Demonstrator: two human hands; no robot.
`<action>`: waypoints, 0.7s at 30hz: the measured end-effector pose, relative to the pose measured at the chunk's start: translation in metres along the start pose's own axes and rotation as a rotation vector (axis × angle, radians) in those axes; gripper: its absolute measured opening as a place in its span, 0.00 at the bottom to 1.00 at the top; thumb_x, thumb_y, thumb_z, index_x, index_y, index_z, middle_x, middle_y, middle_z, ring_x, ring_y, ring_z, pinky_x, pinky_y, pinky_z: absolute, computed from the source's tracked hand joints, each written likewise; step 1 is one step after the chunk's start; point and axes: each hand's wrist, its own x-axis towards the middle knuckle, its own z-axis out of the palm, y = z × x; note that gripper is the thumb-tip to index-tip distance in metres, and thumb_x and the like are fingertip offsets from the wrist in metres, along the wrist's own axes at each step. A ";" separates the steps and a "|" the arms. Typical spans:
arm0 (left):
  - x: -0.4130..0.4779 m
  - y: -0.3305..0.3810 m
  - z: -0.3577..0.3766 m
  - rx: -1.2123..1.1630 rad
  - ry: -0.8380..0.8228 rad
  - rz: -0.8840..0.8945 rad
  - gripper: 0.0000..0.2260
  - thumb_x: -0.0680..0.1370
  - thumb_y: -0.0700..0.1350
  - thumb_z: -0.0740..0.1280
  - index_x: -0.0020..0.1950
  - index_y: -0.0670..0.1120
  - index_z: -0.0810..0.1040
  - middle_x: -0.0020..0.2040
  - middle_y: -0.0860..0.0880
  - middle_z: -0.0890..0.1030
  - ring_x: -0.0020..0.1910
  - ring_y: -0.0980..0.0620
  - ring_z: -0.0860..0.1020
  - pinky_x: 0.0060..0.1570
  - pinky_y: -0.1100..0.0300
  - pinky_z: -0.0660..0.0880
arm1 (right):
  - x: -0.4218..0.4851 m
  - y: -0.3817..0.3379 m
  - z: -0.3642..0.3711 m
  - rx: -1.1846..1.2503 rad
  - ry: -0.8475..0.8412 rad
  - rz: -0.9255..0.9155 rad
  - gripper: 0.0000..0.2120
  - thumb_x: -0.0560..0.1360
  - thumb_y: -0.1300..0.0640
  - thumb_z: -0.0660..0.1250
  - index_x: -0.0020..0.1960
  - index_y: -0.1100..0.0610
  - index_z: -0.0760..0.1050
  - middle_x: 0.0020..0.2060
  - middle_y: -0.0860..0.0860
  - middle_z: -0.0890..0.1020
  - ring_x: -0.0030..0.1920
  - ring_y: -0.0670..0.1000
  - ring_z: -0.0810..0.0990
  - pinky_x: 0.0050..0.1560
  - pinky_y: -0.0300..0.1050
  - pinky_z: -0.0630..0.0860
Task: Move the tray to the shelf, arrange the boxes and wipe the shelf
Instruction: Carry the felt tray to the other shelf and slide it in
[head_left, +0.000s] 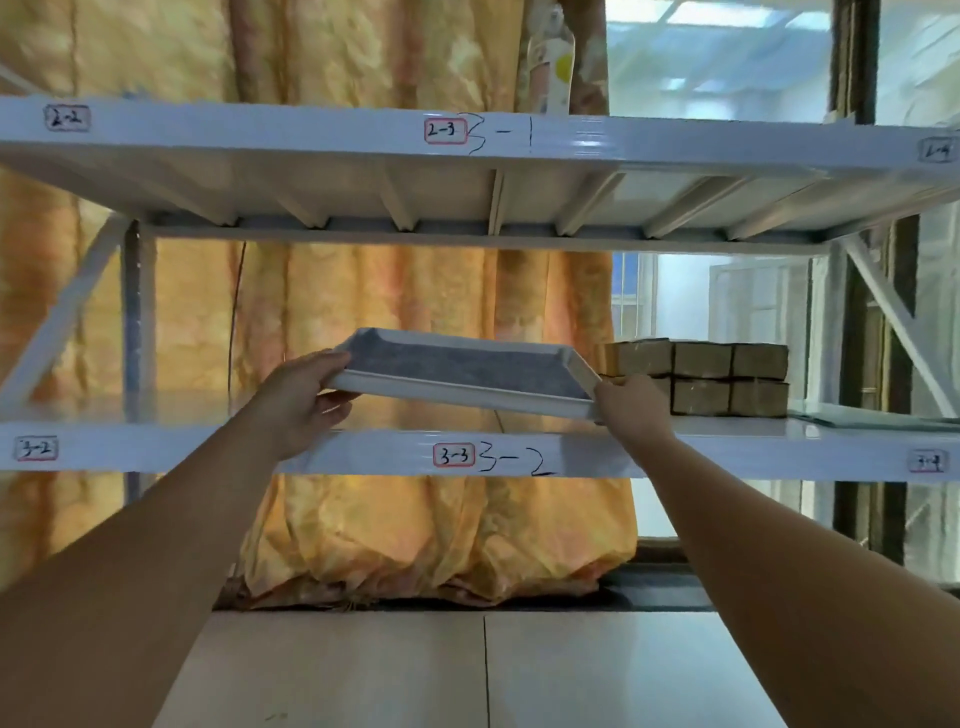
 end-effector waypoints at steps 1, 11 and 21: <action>0.007 0.000 0.002 0.062 0.001 -0.010 0.05 0.80 0.43 0.63 0.46 0.44 0.77 0.42 0.47 0.73 0.40 0.51 0.77 0.39 0.62 0.71 | 0.012 0.003 0.003 0.002 -0.005 0.027 0.13 0.73 0.59 0.58 0.42 0.66 0.78 0.40 0.61 0.82 0.40 0.59 0.78 0.38 0.46 0.69; 0.075 -0.023 0.007 0.454 0.162 -0.084 0.06 0.77 0.34 0.63 0.40 0.38 0.75 0.38 0.42 0.77 0.36 0.50 0.79 0.22 0.68 0.74 | 0.069 0.005 0.038 -0.252 -0.147 0.030 0.06 0.76 0.64 0.60 0.49 0.64 0.75 0.32 0.53 0.71 0.30 0.50 0.70 0.27 0.41 0.64; 0.148 -0.025 -0.008 0.640 0.153 -0.104 0.05 0.76 0.34 0.65 0.50 0.34 0.76 0.42 0.39 0.79 0.35 0.47 0.79 0.21 0.65 0.76 | 0.102 -0.011 0.079 -0.390 -0.140 0.078 0.16 0.78 0.59 0.58 0.33 0.63 0.70 0.30 0.53 0.71 0.31 0.52 0.72 0.32 0.41 0.69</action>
